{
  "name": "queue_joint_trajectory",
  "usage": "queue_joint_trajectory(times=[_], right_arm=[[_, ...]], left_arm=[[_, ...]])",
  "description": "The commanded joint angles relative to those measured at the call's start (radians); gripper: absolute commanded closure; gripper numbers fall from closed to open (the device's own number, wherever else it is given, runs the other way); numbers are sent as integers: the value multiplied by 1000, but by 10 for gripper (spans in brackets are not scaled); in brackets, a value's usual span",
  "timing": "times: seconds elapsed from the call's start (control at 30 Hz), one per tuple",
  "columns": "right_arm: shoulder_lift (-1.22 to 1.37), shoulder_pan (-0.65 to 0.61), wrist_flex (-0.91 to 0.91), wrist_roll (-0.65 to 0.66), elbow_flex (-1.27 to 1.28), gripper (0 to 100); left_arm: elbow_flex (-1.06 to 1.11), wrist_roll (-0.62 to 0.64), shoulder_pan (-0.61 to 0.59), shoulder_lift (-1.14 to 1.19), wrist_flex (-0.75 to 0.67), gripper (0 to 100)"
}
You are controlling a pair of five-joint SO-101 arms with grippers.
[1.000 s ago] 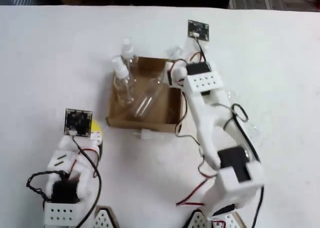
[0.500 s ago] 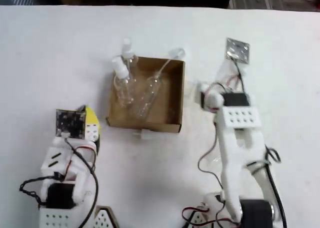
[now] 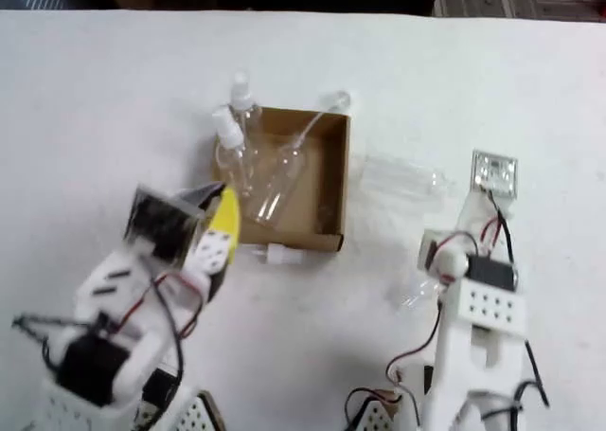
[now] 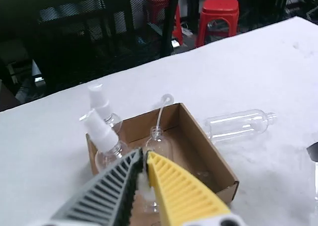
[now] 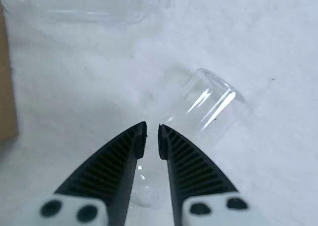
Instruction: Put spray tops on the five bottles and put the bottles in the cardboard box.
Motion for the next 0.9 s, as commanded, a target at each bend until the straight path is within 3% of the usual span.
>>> queue_joint_trajectory(times=[0.0,0.27,0.5,0.87], right_arm=[[-128,47,-13,37,69,982],[-410,53,-13,115,236,982],[-572,51,-4,117,307,982],[-579,4,10,117,315,982]], left_arm=[[-206,-12,71,278,-61,972],[-333,-3,139,664,-252,797],[-427,-3,137,946,-417,798],[-687,-2,65,1300,-416,867]])
